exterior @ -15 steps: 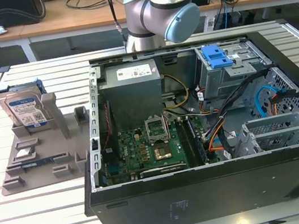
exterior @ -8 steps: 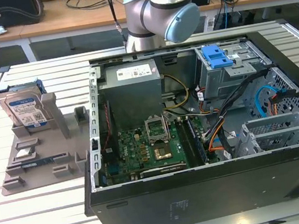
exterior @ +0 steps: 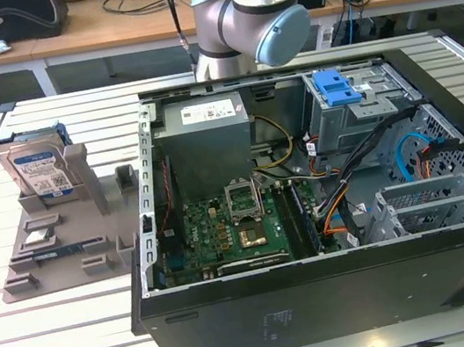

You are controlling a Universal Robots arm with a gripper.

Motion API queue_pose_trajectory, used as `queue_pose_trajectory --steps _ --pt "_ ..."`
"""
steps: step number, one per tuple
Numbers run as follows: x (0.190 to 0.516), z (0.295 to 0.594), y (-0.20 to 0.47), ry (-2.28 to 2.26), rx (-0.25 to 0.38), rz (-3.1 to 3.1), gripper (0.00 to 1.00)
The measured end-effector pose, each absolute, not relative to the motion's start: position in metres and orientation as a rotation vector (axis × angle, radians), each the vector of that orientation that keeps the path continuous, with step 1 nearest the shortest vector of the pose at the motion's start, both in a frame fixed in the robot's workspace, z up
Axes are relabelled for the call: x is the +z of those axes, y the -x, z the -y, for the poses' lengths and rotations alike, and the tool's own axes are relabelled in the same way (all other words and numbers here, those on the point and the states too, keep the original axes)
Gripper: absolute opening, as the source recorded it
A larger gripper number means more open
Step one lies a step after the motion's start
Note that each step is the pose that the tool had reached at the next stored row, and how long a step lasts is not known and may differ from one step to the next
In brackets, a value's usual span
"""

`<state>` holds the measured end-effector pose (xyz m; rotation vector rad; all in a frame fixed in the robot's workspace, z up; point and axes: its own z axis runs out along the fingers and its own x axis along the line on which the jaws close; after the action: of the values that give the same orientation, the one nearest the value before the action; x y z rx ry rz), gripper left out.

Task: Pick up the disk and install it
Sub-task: 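Pick up the disk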

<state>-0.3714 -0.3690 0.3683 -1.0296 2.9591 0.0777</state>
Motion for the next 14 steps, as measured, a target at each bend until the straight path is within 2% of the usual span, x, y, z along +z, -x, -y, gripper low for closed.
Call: queue_pose_trajectory --steps 14 --pt "0.3684 0.369 0.3714 1.285 0.079 -2.862 0.11"
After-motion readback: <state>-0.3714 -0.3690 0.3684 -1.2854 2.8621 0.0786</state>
